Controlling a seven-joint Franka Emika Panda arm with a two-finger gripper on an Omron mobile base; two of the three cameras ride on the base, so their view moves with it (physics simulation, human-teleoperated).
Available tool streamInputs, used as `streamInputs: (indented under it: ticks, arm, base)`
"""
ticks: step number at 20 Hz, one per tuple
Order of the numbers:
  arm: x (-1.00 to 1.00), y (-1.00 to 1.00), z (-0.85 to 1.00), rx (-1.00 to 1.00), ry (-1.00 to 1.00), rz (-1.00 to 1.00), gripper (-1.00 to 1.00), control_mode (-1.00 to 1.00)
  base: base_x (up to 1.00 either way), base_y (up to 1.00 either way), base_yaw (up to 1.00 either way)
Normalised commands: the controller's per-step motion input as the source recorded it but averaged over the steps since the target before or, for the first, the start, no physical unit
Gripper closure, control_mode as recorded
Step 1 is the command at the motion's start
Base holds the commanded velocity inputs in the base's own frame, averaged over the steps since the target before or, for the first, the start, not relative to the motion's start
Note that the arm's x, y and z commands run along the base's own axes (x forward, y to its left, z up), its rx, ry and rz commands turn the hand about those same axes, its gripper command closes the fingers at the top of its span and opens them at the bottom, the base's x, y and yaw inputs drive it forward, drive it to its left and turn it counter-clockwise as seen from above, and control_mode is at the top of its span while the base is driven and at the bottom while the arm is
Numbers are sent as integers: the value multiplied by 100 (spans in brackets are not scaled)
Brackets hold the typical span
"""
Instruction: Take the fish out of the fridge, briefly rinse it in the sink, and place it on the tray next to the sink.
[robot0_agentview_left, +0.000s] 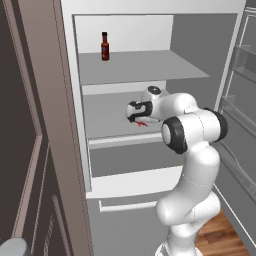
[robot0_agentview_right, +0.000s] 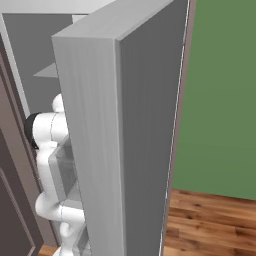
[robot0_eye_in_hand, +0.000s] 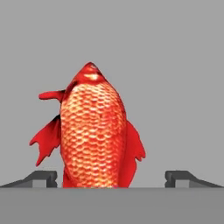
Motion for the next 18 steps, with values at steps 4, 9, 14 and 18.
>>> streamInputs:
  ticks: [4, 9, 14, 18]
  arm:
    - [9, 1, -13, 0, 1, 0, 100, -100]
    - [0, 0, 0, 0, 0, 0, 100, -100]
    - [0, 0, 0, 0, 0, 0, 100, -100]
    - [-19, 3, 4, 0, -2, -1, 100, -100]
  base:
    - [0, 0, 0]
    - [0, 0, 0]
    - [0, 0, 0]
    - [0, 0, 0]
